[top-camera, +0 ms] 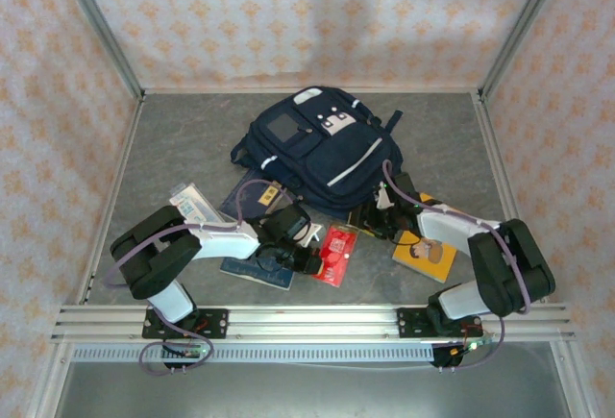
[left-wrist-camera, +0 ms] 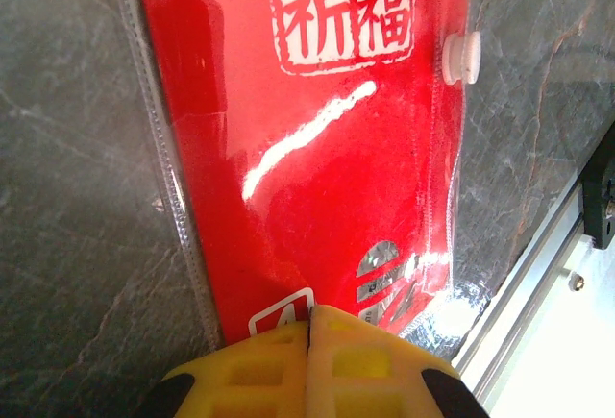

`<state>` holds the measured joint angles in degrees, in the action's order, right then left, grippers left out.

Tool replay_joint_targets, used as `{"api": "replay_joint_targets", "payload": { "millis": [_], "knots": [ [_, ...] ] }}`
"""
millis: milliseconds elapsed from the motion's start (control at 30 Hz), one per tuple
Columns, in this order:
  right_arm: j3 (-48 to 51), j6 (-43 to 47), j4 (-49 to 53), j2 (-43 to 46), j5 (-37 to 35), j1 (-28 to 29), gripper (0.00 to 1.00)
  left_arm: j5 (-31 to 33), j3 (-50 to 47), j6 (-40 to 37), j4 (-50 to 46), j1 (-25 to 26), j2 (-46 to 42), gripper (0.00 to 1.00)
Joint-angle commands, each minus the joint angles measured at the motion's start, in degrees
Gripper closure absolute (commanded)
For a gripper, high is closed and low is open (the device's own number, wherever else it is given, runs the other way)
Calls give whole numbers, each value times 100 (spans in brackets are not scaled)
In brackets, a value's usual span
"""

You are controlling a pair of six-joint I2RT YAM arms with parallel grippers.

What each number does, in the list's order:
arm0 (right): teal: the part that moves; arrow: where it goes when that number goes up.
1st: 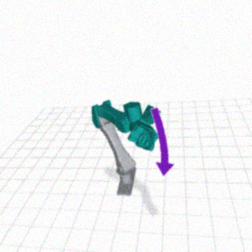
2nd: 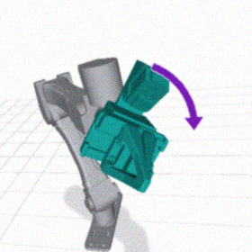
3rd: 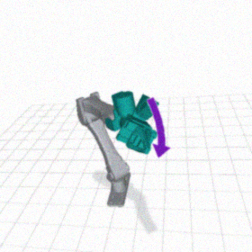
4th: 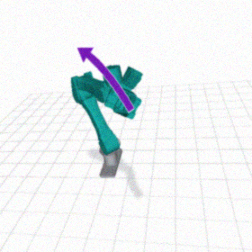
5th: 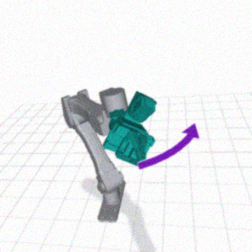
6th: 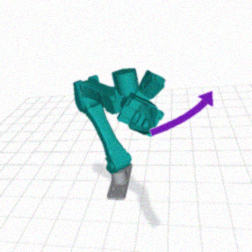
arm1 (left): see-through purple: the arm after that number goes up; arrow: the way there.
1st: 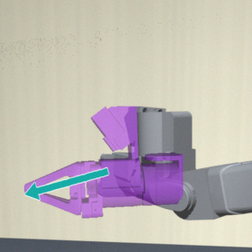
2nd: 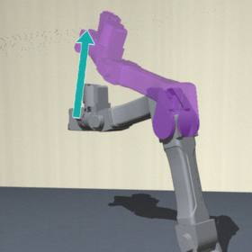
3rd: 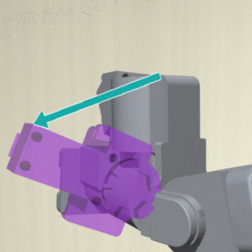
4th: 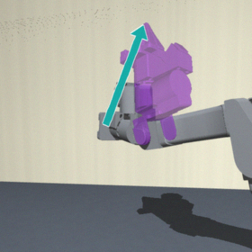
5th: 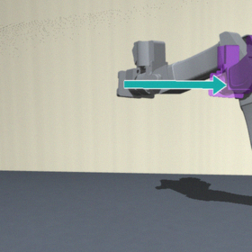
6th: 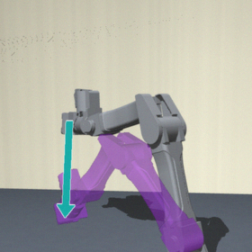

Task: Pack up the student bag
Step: Pick up the loose stationery from the bottom-center of the table.

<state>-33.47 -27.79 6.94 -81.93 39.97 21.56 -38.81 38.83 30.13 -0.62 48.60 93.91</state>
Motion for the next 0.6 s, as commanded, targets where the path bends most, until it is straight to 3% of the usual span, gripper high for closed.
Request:
{"api": "replay_joint_targets", "payload": {
  "millis": [0,167,367,500,567],
  "knots": [
    [23,71,-221,-244,386,15,54,646,-253,-36,-605,-91,360,100],
    [116,33,-456,-432,616,93,54,632,-249,-43,-597,-96,380,100],
    [422,-565,-1520,-446,1348,195,55,571,-192,-71,-599,-111,502,100],
    [503,-728,-1697,-354,1453,232,64,567,-183,-72,-609,-106,506,100],
    [551,-737,-1702,-308,1453,235,73,577,-174,-70,-629,-106,501,100]
  ]
}}
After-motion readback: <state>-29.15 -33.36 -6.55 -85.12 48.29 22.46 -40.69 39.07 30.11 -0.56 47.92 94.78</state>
